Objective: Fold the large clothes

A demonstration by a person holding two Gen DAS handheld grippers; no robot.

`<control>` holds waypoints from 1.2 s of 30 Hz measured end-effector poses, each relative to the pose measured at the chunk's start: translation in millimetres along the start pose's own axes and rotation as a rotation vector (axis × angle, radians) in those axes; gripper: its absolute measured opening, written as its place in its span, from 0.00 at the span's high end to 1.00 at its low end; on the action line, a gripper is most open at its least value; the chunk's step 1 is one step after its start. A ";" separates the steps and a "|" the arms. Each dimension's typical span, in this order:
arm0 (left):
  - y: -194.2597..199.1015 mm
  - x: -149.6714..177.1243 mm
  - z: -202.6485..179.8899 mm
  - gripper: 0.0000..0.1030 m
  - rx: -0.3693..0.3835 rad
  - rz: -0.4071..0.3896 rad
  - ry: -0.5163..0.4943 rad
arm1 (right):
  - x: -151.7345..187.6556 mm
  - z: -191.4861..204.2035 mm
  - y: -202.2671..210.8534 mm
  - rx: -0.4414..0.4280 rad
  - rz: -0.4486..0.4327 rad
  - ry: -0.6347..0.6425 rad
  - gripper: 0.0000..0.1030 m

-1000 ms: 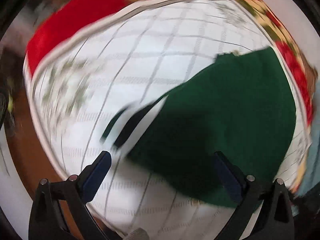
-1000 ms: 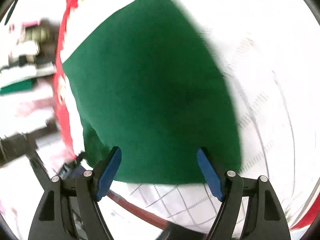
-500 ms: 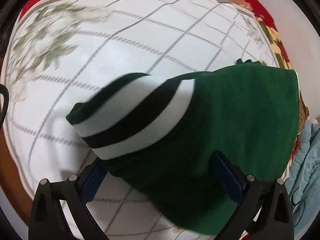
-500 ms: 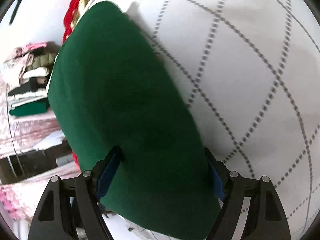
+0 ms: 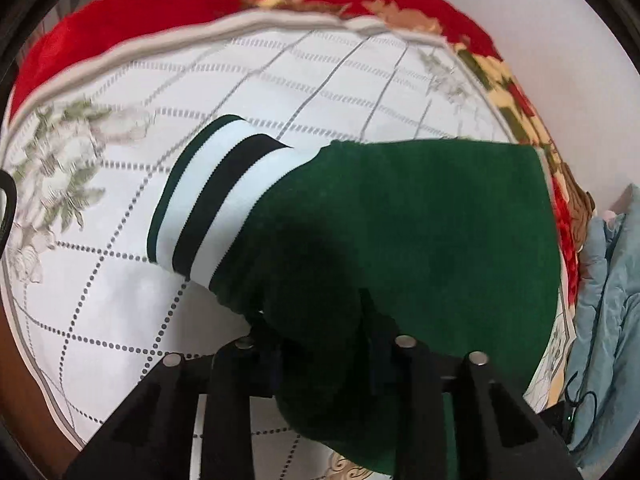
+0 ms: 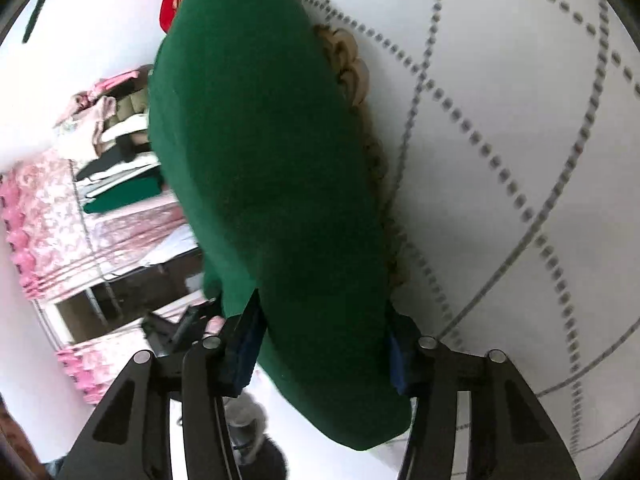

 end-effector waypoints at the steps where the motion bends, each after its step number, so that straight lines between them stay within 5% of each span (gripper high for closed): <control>1: -3.8 -1.4 2.6 0.59 0.008 0.010 0.007 | -2.7 1.8 -4.0 -0.003 -0.016 0.010 0.40; 3: -1.3 0.8 13.4 0.43 0.001 0.022 0.028 | -12.7 1.6 22.3 -0.020 -0.030 -0.001 0.33; 5: 1.0 6.0 20.7 0.43 0.022 0.047 0.056 | -23.0 10.6 15.3 -0.016 -0.032 0.022 0.32; 7: 0.2 8.2 20.8 0.42 0.034 0.077 0.061 | -28.6 19.9 21.6 0.012 -0.057 0.043 0.36; 10: 14.9 23.9 27.6 0.16 0.014 0.095 -0.003 | -46.7 20.9 50.8 -0.045 -0.132 -0.011 0.50; 17: 13.9 51.1 40.6 0.07 0.015 0.132 0.021 | -19.6 16.4 85.5 0.071 -0.222 -0.080 0.37; 20: 12.3 53.5 43.9 0.06 0.033 0.136 0.040 | 19.3 3.0 97.2 0.011 -0.271 -0.169 0.22; 23: 12.9 53.6 42.8 0.04 0.035 0.128 0.024 | 40.8 -10.9 74.2 -0.044 -0.242 -0.226 0.22; 29: 7.0 50.3 37.5 0.01 0.047 0.132 0.016 | 25.2 -8.2 35.0 -0.247 -0.341 -0.215 0.07; 31: 4.1 47.4 34.6 0.00 0.054 0.130 0.019 | 21.9 0.0 30.3 -0.291 -0.378 -0.216 0.24; 32: 3.4 46.5 33.5 0.00 0.055 0.129 0.022 | 22.1 -0.6 28.4 -0.334 -0.389 -0.251 0.50; 36: 3.9 45.6 32.0 0.00 0.101 0.142 0.060 | 20.0 22.0 29.5 -0.468 -0.398 -0.310 0.60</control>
Point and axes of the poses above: each gripper's, at about its wrist camera, not at the fingertips, and y roughly against the way its jaws point, z to its left, x to its underside, the point moved 6 cm from there along -y, roughly the way its jaws point, and after that the axes turned 8 degrees about -x, right-handed, at the moved point
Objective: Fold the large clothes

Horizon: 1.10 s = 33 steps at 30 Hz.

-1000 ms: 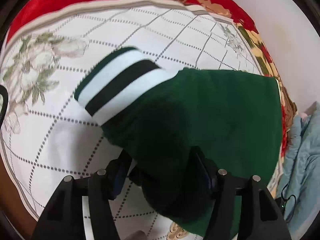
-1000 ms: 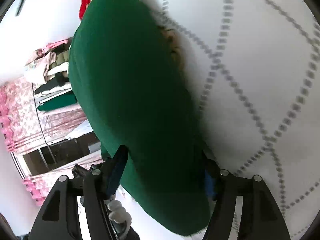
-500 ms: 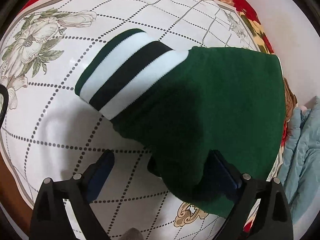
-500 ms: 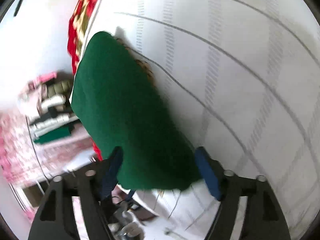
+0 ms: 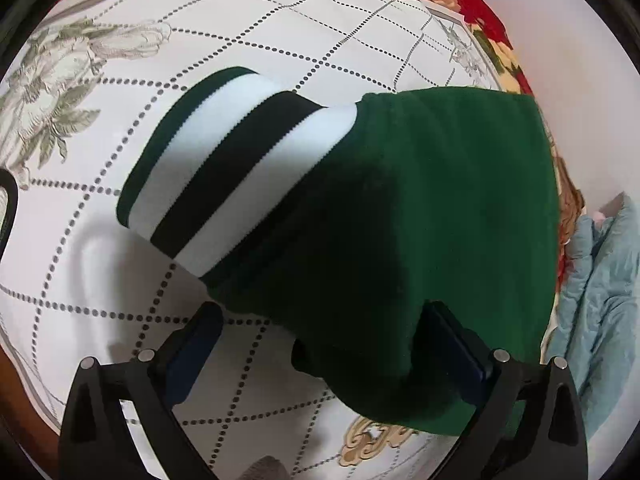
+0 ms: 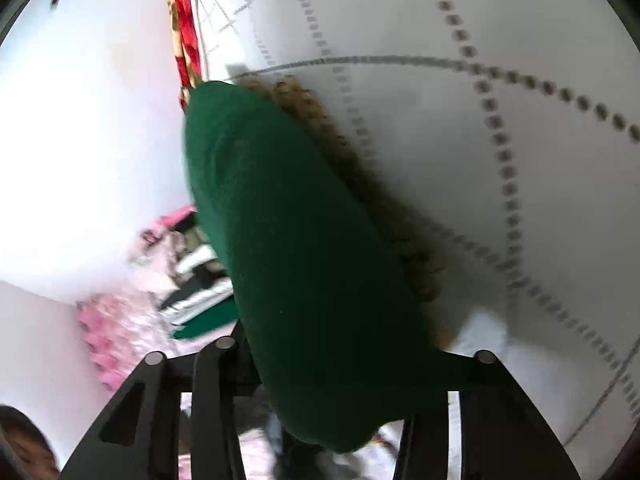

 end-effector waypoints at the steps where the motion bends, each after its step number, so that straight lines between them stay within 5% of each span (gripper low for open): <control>1: -0.4 -0.3 -0.2 0.00 0.022 0.006 0.018 | 1.2 5.0 -0.4 -0.008 0.004 -0.011 0.60; 9: -13.9 -5.5 -16.1 0.00 0.184 0.026 0.185 | -5.7 9.5 14.9 -0.027 0.038 -0.083 0.60; 14: -17.9 -15.4 -34.3 0.02 0.183 -0.049 0.191 | -16.8 -5.7 36.5 0.007 0.057 -0.075 0.61; 17: -13.5 -20.1 -38.2 0.38 0.195 -0.105 0.190 | -17.5 -10.3 45.5 0.042 0.069 -0.032 0.60; 20: -5.3 -19.4 -43.7 0.61 0.214 -0.139 0.155 | -25.7 -8.2 48.5 0.101 0.075 0.046 0.45; 23: 1.5 -17.3 -49.1 0.65 0.207 -0.152 0.113 | -34.2 -5.7 43.7 0.154 0.058 0.137 0.08; 26: 0.5 -18.3 -51.1 0.65 0.207 -0.147 0.094 | -42.2 -5.4 37.9 0.105 -0.010 0.154 0.03; 28: -2.6 -20.3 -59.1 0.66 0.202 -0.152 0.082 | -43.4 2.4 29.9 0.090 -0.031 0.185 0.13; 29: -0.9 -23.2 -63.7 0.66 0.192 -0.168 0.068 | -43.3 5.0 24.4 0.109 -0.032 0.196 0.51; 33: 13.7 -33.6 -76.5 0.68 0.180 -0.212 0.022 | -40.5 31.9 16.4 0.071 -0.041 0.220 0.66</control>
Point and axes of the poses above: each gripper's, at about its wrist camera, not at the fingertips, and y roughly against the way its jaws point, z to its left, x to its underside, the point moved 6 cm from there along -y, roughly the way its jaws point, and after that the axes turned 8 degrees about -x, right-handed, at the moved point
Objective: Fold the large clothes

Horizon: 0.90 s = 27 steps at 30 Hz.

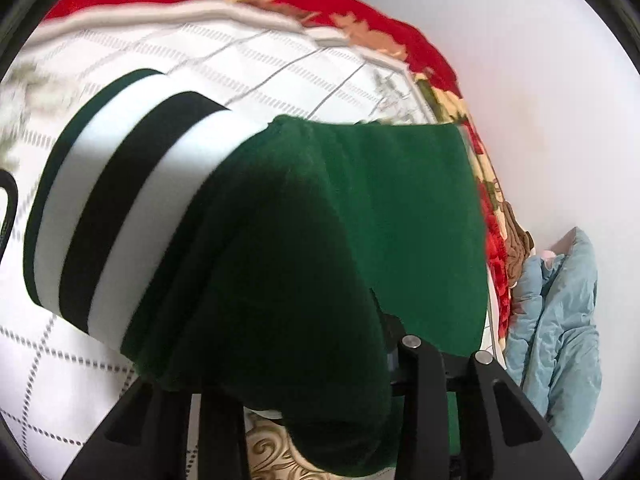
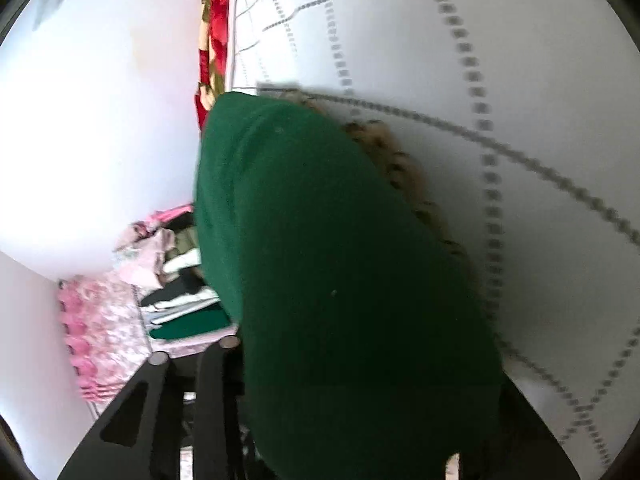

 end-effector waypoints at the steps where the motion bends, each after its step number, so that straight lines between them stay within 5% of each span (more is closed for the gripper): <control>1: 3.7 -2.6 -4.3 0.68 0.002 -0.009 -0.014 | -0.4 10.1 1.5 -0.003 0.001 0.022 0.67; 13: 38.9 -56.7 -130.1 0.70 0.102 -0.078 -0.151 | -34.7 170.2 18.8 -0.097 -0.050 0.195 0.68; 21: -2.6 -76.6 -257.4 0.70 0.197 -0.046 -0.260 | -121.2 256.7 42.6 -0.136 -0.176 0.262 0.68; 27: -64.8 -77.6 -350.1 0.70 0.250 -0.006 -0.365 | -207.9 285.8 59.5 -0.150 -0.281 0.299 0.68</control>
Point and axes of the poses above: each gripper's, at about its wrist camera, not at the fingertips, and y roughly against the way its jaws point, z to its left, x to its underside, the point moved 6 cm from there along -y, roughly the way its jaws point, and after that the axes turned 8 degrees about -x, right-handed, at the moved point
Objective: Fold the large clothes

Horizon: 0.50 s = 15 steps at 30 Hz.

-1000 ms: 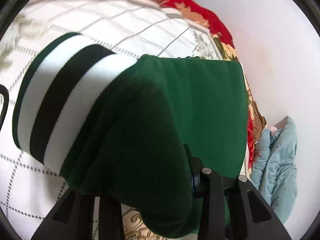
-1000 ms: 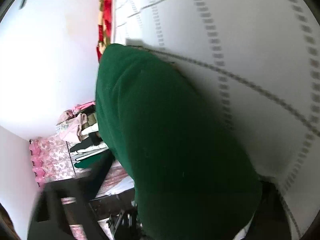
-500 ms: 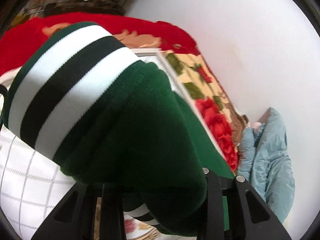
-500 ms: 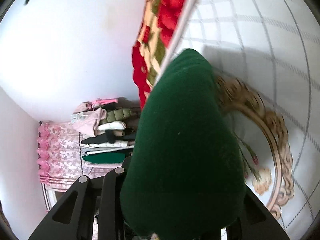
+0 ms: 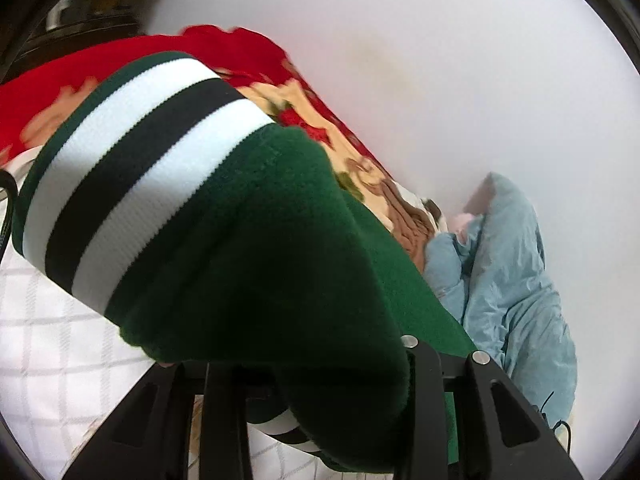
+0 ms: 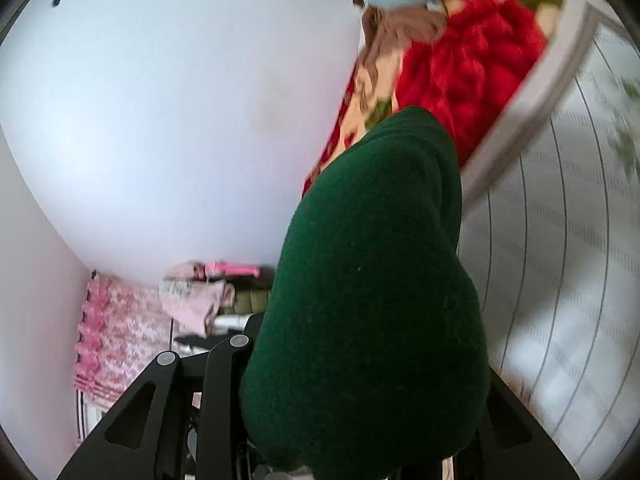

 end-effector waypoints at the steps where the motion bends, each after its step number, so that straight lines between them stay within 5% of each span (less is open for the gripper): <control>1: -16.3 -2.1 -8.8 0.70 0.008 0.011 -0.013 | -11.2 -5.9 -1.0 0.002 -0.012 0.000 0.68; 8: -116.2 16.9 -32.7 0.70 0.003 0.102 -0.114 | -73.1 -81.7 -4.0 0.050 -0.074 -0.007 0.68; 15: -151.0 66.2 7.4 0.67 -0.098 0.246 -0.167 | -55.6 -168.2 8.0 0.176 -0.024 -0.084 0.65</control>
Point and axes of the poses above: each gripper's, at about its wrist camera, not at the fingertips, and y roughly against the way its jaws point, z to its left, x to its underside, the point moved 6 cm from there along -y, roughly the way its jaws point, and after that the axes turned 8 degrees about -x, right-handed, at the moved point
